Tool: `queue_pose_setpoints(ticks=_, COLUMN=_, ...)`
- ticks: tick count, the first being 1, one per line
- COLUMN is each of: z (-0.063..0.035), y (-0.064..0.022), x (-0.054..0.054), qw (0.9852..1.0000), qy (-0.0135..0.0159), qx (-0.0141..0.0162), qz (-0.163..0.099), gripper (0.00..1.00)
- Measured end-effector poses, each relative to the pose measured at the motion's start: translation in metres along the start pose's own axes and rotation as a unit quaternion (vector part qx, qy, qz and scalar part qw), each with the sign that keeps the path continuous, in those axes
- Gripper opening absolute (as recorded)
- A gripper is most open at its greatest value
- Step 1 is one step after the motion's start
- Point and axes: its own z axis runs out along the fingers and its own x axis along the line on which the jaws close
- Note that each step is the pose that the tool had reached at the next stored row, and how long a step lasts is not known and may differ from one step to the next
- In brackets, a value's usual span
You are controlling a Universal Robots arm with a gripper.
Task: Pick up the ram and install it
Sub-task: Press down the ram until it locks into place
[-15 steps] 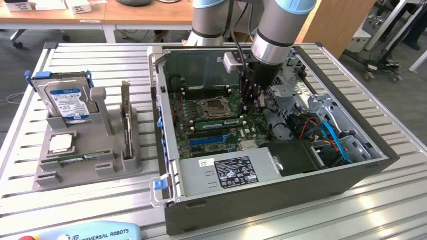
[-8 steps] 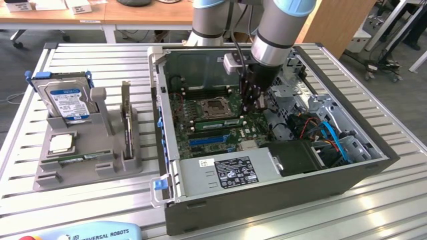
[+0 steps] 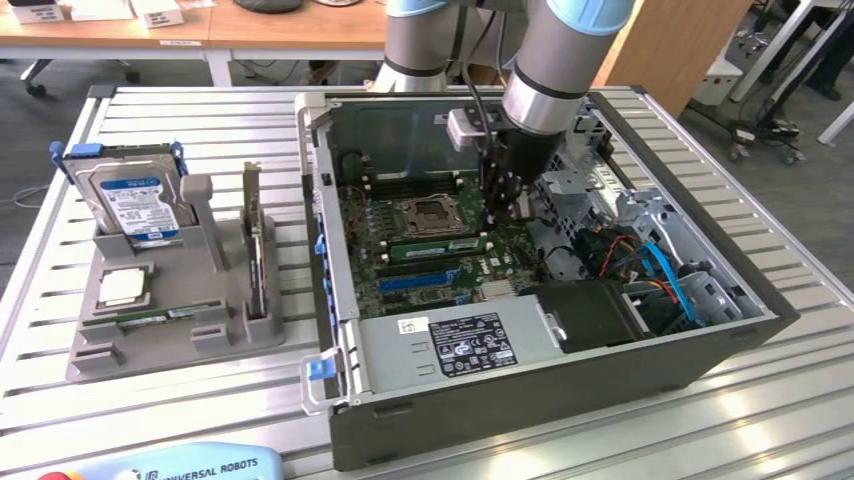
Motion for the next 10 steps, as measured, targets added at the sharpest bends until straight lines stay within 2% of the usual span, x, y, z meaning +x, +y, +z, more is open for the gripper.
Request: queue_pose_setpoints(ticks=10, z=0.0046, y=-0.0002, x=0.0003, qw=1.0000, qy=0.0000, qx=0.0000, qz=0.000, gripper=0.10)
